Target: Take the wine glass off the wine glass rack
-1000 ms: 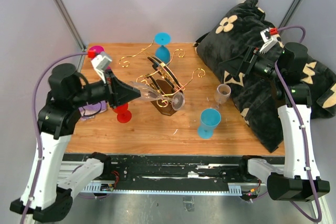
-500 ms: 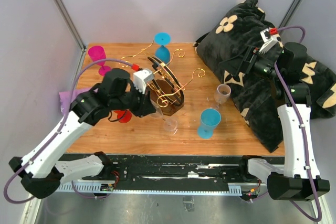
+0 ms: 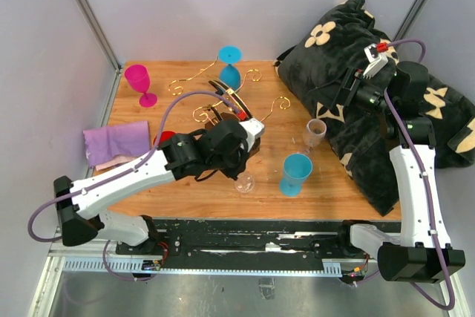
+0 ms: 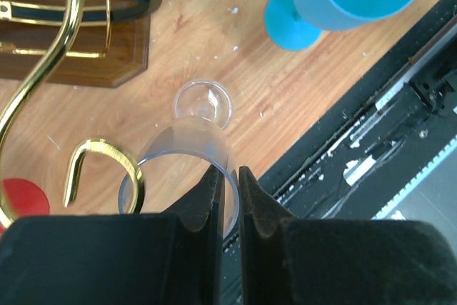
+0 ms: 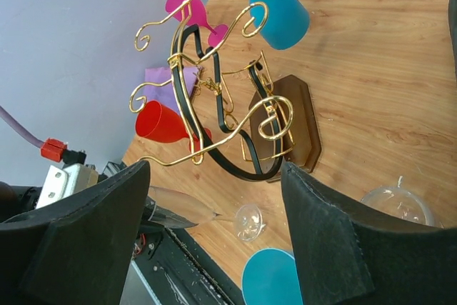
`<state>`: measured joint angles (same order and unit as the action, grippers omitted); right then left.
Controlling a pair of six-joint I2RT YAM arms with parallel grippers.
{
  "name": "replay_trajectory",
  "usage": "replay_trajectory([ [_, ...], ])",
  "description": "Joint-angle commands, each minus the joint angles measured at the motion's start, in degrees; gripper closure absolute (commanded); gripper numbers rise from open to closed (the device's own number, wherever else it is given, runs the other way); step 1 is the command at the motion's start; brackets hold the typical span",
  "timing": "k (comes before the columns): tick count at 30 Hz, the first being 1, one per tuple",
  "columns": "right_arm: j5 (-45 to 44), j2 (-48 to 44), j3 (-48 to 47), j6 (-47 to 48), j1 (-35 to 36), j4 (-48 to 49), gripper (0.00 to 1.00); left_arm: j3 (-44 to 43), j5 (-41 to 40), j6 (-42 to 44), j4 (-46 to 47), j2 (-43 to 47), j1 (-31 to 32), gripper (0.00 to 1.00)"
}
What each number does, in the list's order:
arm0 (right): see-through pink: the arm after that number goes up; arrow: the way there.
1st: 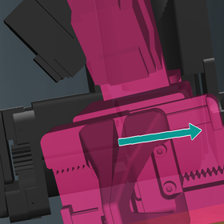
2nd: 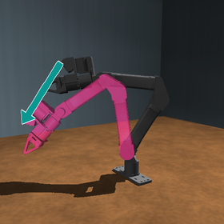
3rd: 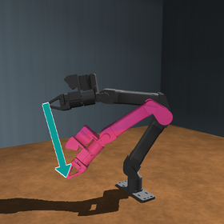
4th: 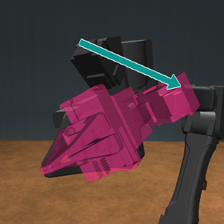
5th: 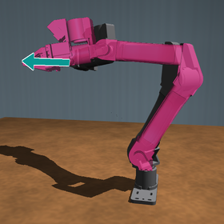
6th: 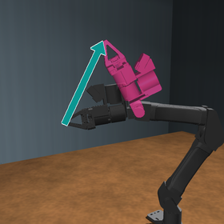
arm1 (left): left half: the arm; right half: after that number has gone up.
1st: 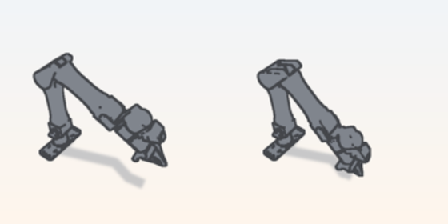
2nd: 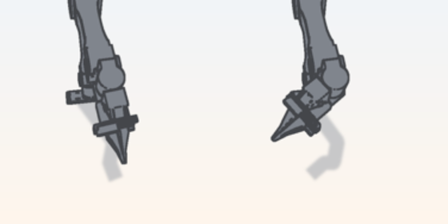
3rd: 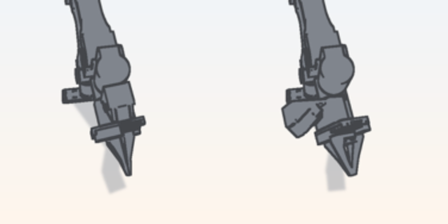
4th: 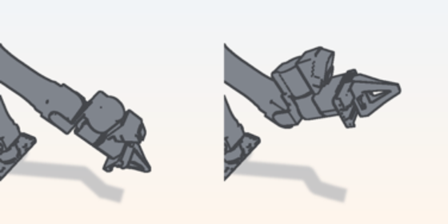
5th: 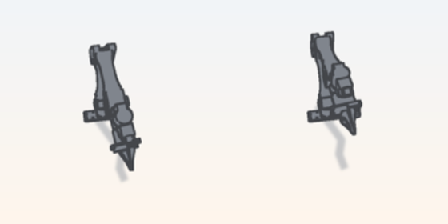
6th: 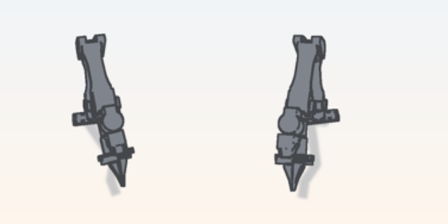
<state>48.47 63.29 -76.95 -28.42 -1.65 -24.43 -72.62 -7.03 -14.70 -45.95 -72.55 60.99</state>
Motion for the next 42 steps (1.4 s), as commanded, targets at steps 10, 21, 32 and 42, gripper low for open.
replay_trajectory([
  [10,0.78,-0.9,-0.29,1.68,-0.28,0.16,0.25,-11.11,-6.85,1.69,0.42,-16.12,6.55,0.99],
  [21,0.05,-0.56,-0.79,1.96,-0.28,-0.49,0.25,-15.74,-5.23,2.47,-3.01,-18.3,7.73,0.48],
  [32,-1.82,-0.52,-1.87,3.69,-0.28,-2.47,0.25,-23.66,-5.33,2.75,-5.91,-18.98,7.74,0.36],
  [42,-3.37,3.7,-6.64,4.58,2.59,-2.7,0.28,-35.26,-6.45,1.2,-6.63,-18.43,7.74,0.38],
])
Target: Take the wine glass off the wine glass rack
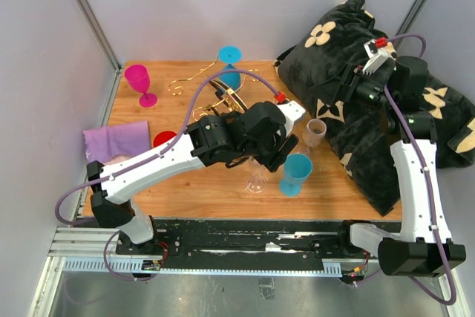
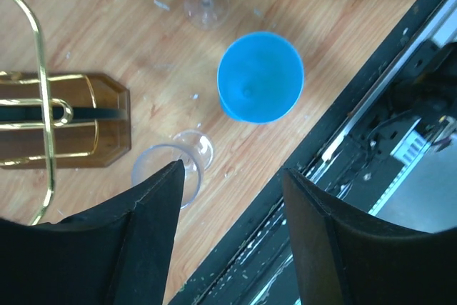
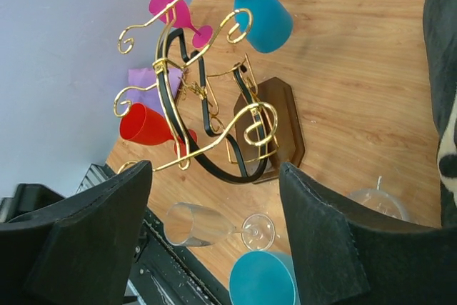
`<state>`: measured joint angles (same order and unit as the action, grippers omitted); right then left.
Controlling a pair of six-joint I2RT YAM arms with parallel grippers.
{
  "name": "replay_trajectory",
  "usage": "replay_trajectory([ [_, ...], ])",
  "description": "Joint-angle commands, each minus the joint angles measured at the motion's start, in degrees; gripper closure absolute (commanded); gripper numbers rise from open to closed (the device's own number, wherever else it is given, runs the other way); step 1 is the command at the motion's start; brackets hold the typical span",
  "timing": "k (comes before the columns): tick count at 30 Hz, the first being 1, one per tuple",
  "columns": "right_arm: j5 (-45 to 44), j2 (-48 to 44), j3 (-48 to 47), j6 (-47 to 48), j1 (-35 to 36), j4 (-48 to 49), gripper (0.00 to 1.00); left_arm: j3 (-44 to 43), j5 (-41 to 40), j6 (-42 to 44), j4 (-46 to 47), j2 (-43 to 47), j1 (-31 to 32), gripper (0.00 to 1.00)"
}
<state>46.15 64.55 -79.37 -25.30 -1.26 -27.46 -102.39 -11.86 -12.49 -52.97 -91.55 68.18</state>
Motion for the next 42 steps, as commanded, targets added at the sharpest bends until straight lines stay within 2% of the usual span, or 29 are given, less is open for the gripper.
replay_trajectory([
  [1,-1.7,4.11,-5.45,1.61,3.4,0.46,0.28,-7.19,-2.58,-1.6,0.36,0.66,0.43,0.38],
  [4,-3.18,9.07,-10.26,1.88,7.39,1.13,0.28,-12.69,-6.52,-3.23,0.09,1.14,-0.88,0.38],
  [6,-3.97,13.82,-14.39,1.81,9.26,1.1,0.29,-13.3,-6.78,-4.9,1.7,3.16,-4.18,0.4],
  [8,-4.08,19.3,-19.4,1.59,10.73,1.16,0.3,-8.1,1.15,-7.55,7.21,7.86,-12.1,0.43],
  [9,-4.02,22.11,-22.03,1.41,11.24,1.21,0.3,-5.08,3.65,-8.77,10.72,10.49,-14.06,0.45],
  [12,-3.99,30.93,-31.44,0.96,12.52,0.27,0.31,-0.79,4.44,-10.42,14.76,15.59,-22.02,0.48],
  [17,-4.0,47.6,-54.85,1.37,13.91,-6.72,0.32,-1.53,3.62,-8.34,13.22,15.19,-25.51,0.48],
  [20,-3.19,57.34,-64.18,0.35,14.4,-7.86,0.32,0.36,3.92,-7.91,14.54,15.45,-27.35,0.48],
  [22,-2.48,61.28,-65.54,-0.11,14.63,-6.34,0.32,2.11,4.96,-7.99,15.77,16.0,-28.93,0.48],
  [26,-1.17,63.09,-61.19,-0.88,15.47,1.52,0.35,4.51,6.13,-7.71,17.16,17.42,-31.13,0.48],
  [33,1.63,67.44,-62.49,-4.45,16.98,8.6,0.36,7.86,6.61,-7.09,18.82,19.19,-32.4,0.48],
  [42,4.66,72.17,-64.18,-9.42,18.94,12.82,0.36,9.6,6.34,-5.91,18.52,20.41,-33.11,0.47],
])
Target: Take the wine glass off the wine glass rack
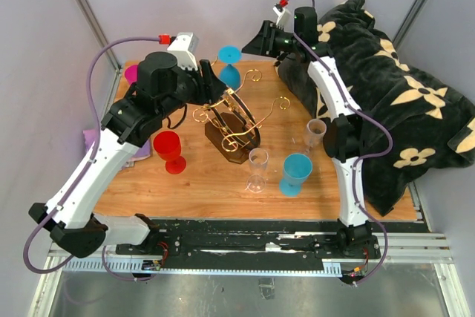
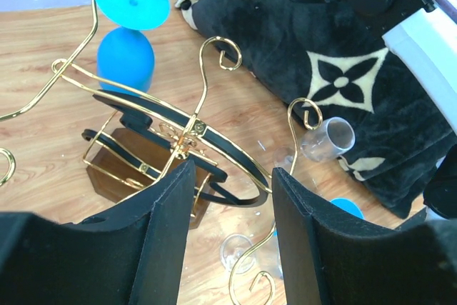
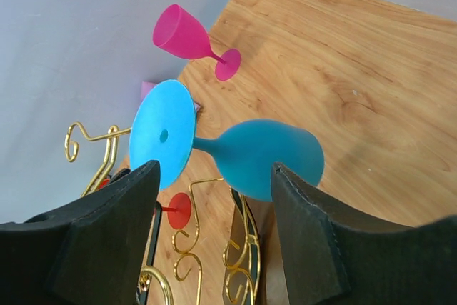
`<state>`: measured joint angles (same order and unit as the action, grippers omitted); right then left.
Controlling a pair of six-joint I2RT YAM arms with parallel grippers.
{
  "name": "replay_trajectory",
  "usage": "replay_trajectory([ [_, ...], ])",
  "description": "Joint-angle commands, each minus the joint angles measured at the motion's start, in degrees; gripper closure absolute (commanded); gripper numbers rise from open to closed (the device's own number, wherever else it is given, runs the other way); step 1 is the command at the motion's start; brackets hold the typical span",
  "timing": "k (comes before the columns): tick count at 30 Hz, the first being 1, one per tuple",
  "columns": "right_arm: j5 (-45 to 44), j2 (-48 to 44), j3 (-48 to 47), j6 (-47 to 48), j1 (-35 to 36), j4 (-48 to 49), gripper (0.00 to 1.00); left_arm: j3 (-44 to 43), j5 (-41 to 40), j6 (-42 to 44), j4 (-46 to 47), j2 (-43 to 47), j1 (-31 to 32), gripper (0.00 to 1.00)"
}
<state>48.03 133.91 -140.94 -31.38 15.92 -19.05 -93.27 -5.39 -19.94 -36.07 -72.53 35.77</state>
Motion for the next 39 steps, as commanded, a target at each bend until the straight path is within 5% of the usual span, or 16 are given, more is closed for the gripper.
replay_trajectory([
  [1,3.45,3.43,-3.03,-4.14,1.94,4.79,0.36,0.59,-0.6,2.13,1.41,1.36,-0.7,0.47],
  [9,5.38,4.3,-3.53,-6.62,3.34,7.96,0.45,3.44,-1.41,3.1,1.59,2.98,-1.21,0.46],
  [18,8.37,4.53,-3.18,-13.35,3.24,13.88,0.98,4.77,-0.89,3.42,1.45,3.57,-1.56,0.46],
  [28,10.41,2.2,0.62,-24.73,1.75,26.34,0.99,4.86,-0.75,3.6,1.4,4.16,-1.67,0.46],
  [39,17.81,0.7,6.73,-51.14,1.29,53.12,0.99,5.08,-0.67,3.53,1.59,4.59,-1.67,0.46],
])
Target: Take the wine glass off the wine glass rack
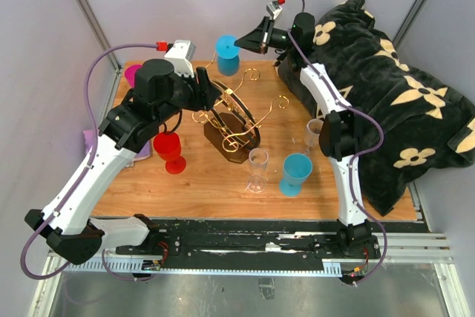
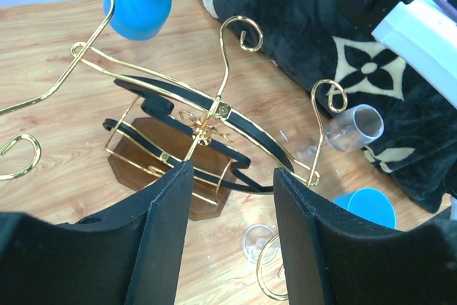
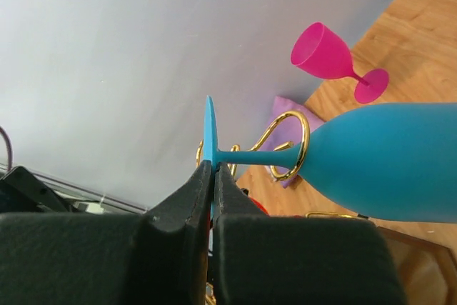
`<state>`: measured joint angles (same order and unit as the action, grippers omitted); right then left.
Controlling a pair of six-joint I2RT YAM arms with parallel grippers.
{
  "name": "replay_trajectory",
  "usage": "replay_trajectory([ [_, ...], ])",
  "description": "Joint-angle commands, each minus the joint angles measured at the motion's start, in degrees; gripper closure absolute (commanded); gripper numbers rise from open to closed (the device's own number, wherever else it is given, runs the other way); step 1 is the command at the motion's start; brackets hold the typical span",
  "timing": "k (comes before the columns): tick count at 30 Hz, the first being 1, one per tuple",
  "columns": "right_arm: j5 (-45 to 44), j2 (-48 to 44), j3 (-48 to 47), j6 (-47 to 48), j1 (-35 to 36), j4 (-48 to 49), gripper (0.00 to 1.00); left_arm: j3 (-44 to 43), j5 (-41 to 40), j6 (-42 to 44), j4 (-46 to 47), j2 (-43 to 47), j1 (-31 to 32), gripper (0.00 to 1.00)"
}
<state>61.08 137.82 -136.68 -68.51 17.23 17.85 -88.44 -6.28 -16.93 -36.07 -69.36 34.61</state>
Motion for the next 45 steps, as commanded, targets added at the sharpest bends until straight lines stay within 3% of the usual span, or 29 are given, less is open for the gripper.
replay_trajectory([
  [1,5.84,-3.42,3.22,-15.58,0.07,17.88,0.99,0.49,0.34,0.43,1.91,1.47,-0.51,0.46],
  [4,7.18,-3.76,4.1,-15.35,0.26,17.16,0.99,1.14,1.1,-0.05,2.78,1.29,-0.57,0.46],
  [12,3.96,1.58,-7.98,-3.44,0.26,-0.67,0.99,1.17,1.4,-0.09,2.8,1.47,-0.6,0.46],
  [25,-0.72,4.28,-10.01,6.35,-0.13,-12.67,0.99,1.87,1.01,0.66,2.72,1.75,-0.64,0.46],
  [39,-10.76,5.21,-12.53,13.36,-0.17,-11.56,0.99,2.2,0.18,2.06,2.26,2.42,-0.77,0.46],
  [45,-9.96,6.94,-14.19,10.43,1.67,-6.4,0.99,2.4,0.02,2.68,2.4,2.42,-0.83,0.46],
])
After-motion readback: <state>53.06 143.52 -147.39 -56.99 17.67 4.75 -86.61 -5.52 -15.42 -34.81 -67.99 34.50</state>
